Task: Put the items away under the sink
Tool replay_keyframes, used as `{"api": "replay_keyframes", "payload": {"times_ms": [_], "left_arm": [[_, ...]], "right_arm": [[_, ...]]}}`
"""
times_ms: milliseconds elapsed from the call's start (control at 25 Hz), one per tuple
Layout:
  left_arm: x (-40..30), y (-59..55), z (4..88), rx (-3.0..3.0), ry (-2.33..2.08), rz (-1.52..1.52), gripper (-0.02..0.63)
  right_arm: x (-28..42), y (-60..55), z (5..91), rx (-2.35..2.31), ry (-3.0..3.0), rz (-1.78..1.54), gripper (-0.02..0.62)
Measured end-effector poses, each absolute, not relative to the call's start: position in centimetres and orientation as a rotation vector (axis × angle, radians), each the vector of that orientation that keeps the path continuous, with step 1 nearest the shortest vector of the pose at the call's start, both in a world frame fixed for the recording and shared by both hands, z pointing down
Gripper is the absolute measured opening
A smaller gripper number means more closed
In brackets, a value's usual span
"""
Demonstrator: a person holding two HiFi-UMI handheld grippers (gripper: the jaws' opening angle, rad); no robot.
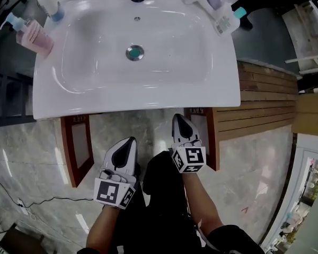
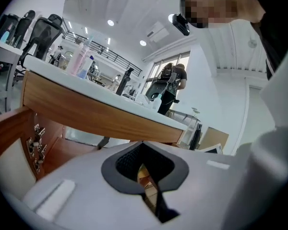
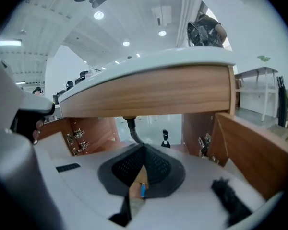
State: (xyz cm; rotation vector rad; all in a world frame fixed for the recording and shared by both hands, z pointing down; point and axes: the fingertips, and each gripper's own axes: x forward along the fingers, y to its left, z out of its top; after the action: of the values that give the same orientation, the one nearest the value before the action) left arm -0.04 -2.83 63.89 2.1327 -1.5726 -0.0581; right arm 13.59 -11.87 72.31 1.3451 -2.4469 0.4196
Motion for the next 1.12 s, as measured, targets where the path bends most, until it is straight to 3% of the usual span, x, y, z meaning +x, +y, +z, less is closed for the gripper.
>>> {"api": "replay_keyframes", "payload": {"times_ms": [440,1120], "left_arm": [[-0.2,-0.3,52.9,2.042,-1.564,0.013,0.006],[-3.3,2.9,35.0,2.061,-1.703,-0.022,0.006]], "right_arm": [[14.4,-6.4,62.6,1.292,-2.337,0.566,0.015],[12.0,-0.7,44.2,1.173,-2.444,0.498,0.014]]}}
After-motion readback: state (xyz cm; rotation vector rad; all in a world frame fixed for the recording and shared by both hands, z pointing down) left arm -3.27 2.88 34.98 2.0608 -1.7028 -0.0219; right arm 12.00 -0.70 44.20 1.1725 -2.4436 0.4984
